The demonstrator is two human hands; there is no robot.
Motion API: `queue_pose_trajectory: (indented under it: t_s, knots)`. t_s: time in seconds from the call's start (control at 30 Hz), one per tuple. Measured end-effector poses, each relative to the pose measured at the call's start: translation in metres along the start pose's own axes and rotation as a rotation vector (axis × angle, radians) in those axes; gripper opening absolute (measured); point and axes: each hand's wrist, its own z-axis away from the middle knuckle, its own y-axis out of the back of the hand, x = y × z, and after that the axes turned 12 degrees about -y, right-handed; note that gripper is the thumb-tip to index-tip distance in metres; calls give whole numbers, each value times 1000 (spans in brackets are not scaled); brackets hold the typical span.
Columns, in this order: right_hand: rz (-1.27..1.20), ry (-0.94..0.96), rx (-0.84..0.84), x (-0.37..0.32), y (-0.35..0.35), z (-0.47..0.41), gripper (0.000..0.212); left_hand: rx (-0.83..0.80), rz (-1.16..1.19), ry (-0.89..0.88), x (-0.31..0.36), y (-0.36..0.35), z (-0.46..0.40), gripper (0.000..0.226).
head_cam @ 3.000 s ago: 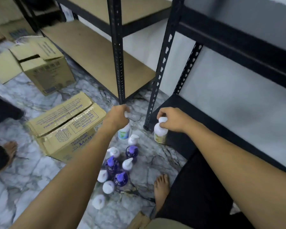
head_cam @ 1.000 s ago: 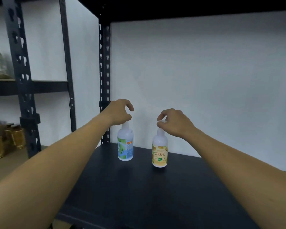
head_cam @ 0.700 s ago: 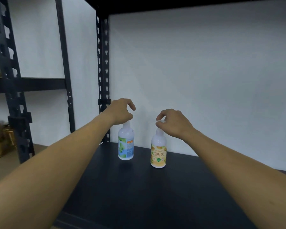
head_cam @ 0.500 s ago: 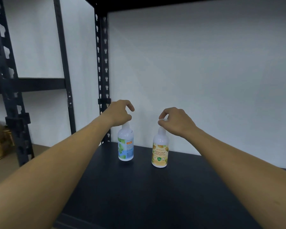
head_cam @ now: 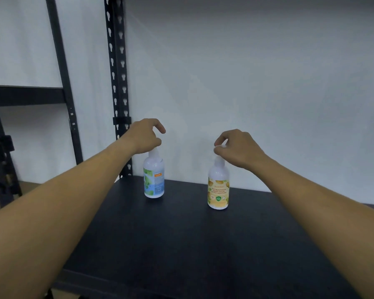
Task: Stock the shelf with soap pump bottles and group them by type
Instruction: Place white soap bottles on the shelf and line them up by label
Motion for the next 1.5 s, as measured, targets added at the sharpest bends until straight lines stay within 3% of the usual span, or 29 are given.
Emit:
queue_pose_trajectory:
  t_s: [0.33,0.43,0.5,0.67,0.83,1.07,1.5]
  knots:
    - [56,-57,7,0,6,16,30,-14,41,-6,4,-1,-2,33]
    - [213,84,184,-13,-1,31,43,-14,46,-11,5,0,-3,33]
    - [191,197,226,-28,-11,50,42,-21,44,-18,6,0,-3,34]
    - [144,264,-27,-41,-57,95,37,-21,35,-3,1,-1,2,34]
    - [204,175,-267,-29,-98,114,55,-13,56,0,-9,0,7,34]
    - [234,75,-401,-9,-127,124,65,-6,64,-13,-19,1,12,37]
    - [266,32,-424,7,-120,132,67,-19,97,-41,-8,-9,7,36]
